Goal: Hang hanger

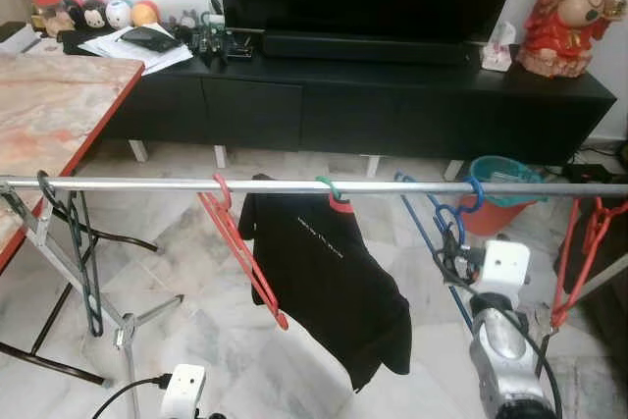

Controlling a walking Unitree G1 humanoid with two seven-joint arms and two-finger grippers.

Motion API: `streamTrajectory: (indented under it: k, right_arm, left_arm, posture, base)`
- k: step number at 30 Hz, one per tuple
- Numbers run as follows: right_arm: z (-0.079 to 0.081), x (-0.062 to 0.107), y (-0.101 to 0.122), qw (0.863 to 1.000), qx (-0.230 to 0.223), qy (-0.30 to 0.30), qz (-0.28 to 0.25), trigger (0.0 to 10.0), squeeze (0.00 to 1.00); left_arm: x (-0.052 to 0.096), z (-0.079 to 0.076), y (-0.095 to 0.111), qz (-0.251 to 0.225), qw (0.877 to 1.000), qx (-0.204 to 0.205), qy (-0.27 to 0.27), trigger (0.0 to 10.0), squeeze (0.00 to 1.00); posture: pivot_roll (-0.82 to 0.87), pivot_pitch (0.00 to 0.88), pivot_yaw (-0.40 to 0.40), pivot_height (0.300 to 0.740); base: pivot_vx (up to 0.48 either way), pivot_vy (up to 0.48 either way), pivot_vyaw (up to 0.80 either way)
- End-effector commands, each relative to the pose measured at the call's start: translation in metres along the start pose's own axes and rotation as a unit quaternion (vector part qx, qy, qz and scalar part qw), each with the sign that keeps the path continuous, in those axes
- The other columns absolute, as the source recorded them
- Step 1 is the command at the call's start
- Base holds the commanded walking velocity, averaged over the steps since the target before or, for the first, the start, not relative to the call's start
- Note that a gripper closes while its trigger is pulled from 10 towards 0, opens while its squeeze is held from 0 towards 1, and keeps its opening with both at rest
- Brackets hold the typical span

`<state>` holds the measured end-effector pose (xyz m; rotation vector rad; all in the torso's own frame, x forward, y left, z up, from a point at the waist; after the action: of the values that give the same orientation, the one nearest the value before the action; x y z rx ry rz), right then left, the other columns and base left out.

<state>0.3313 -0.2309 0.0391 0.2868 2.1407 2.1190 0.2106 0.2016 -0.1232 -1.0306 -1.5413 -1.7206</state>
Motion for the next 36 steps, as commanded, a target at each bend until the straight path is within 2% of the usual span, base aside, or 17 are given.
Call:
streamTrajectory:
  k: [1, 12, 13, 14, 18, 23, 24, 30, 36]
  right_arm:
    - [-0.001, 0.000, 0.009, 1.000, 0.004, -0.002, -0.019, 10.0, 1.00]
    - [-0.013, 0.024, 0.017, 0.999, 0.023, -0.003, -0.033, 10.0, 1.00]
    - [-0.013, 0.026, 0.018, 0.999, 0.029, 0.001, -0.034, 10.0, 0.83]
    - [-0.013, 0.028, 0.019, 0.999, 0.037, 0.005, -0.036, 10.0, 0.00]
    - [-0.015, 0.032, 0.019, 0.999, 0.038, 0.003, -0.035, 10.0, 0.00]
    - [0.001, 0.043, 0.021, 0.996, 0.063, 0.060, -0.031, 10.0, 0.00]
    - [0.003, 0.045, 0.020, 0.996, 0.056, 0.072, -0.024, 10.0, 0.00]
    - [0.005, 0.045, 0.019, 0.995, 0.053, 0.088, -0.016, 10.0, 0.00]
    - [0.012, 0.046, -0.002, 0.993, 0.030, 0.107, 0.046, 10.0, 0.00]
  left_arm:
    - [0.000, -0.002, -0.005, 0.014, 1.000, -0.014, -0.006, 10.0, 0.00]
    - [0.000, -0.001, -0.005, 0.013, 1.000, -0.017, -0.002, 10.0, 0.00]
    - [0.000, -0.001, -0.005, 0.013, 1.000, -0.017, -0.001, 10.0, 0.00]
    - [0.000, 0.000, -0.005, 0.012, 1.000, -0.018, -0.001, 10.0, 0.00]
    - [0.000, 0.000, -0.005, 0.012, 1.000, -0.020, -0.001, 10.0, 0.00]
    - [0.000, 0.000, -0.005, 0.013, 1.000, -0.024, -0.002, 10.0, 0.00]
    - [0.000, 0.000, -0.005, 0.013, 1.000, -0.024, -0.002, 10.0, 0.00]
    - [0.000, -0.001, -0.005, 0.013, 1.000, -0.026, -0.004, 10.0, 0.00]
    - [0.000, -0.002, -0.006, 0.016, 0.999, -0.030, -0.006, 10.0, 0.00]
  posture:
    - [-0.10, 0.000, -0.063, 0.740]
    - [-0.11, 0.000, -0.065, 0.740]
    - [-0.11, 0.000, -0.065, 0.740]
    - [-0.11, 0.000, -0.063, 0.740]
    - [-0.11, 0.000, -0.063, 0.740]
    - [-0.11, 0.000, -0.065, 0.740]
    - [-0.12, 0.000, -0.063, 0.740]
    - [-0.12, 0.000, -0.064, 0.740]
    - [-0.13, 0.000, -0.062, 0.740]
  base:
    - [0.000, 0.000, 0.00]
    - [0.000, 0.000, 0.00]
    - [0.000, 0.000, 0.00]
    - [0.000, 0.000, 0.00]
    - [0.000, 0.000, 0.00]
    - [0.000, 0.000, 0.00]
    - [0.000, 0.000, 0.00]
    - [0.000, 0.000, 0.00]
    - [0.000, 0.000, 0.00]
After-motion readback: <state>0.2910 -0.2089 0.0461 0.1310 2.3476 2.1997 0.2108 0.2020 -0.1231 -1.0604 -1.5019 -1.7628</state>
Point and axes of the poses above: a point about 5 cm out from each wrist's last joint towards the gripper, its own x axis pointing back from the gripper into the wrist, its own y axis along the axis of the wrist's last joint, z = x × y, the point moved 5 cm from there along -x, pointing out of the wrist towards the gripper, and after that the axes turned 3 degrees about -x, right-handed, at the moved point
